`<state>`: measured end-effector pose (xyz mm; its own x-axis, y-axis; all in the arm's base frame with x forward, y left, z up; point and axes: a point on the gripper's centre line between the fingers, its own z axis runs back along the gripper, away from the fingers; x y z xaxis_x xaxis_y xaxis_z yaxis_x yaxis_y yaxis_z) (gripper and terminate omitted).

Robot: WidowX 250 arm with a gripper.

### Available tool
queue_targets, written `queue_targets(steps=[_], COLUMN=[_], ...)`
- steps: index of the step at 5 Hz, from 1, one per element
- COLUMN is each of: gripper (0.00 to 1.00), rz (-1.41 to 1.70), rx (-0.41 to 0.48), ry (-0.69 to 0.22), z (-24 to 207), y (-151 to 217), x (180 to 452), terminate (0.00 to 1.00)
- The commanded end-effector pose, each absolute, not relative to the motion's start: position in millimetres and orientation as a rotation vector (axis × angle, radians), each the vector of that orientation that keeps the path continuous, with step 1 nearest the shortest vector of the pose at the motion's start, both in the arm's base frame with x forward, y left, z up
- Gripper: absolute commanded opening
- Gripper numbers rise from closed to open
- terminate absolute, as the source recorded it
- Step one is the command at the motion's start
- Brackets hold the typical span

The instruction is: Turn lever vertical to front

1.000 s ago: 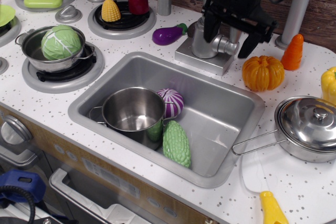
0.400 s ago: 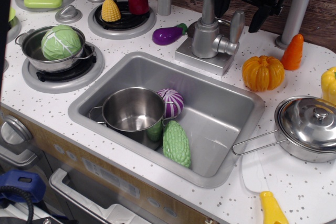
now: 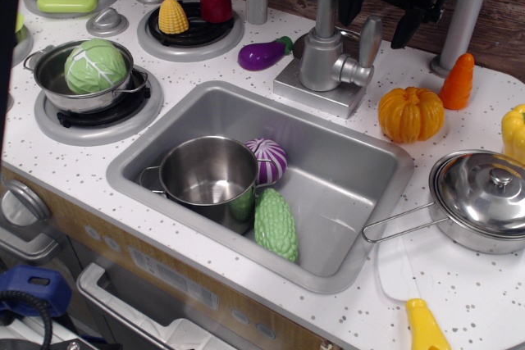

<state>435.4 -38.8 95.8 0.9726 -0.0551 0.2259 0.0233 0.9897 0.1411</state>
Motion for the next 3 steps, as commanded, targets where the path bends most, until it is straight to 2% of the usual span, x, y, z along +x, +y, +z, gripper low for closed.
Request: queue_targets(steps=[1, 3], gripper=[0.00, 0.00], rz=[-0.020, 0.013], rx=[0.121, 0.103], ry=[-0.340, -0.351], z=[117.1, 109.7], y=[-37.3, -39.5], x=[440.2, 434.0], terminate=[0.00, 0.00])
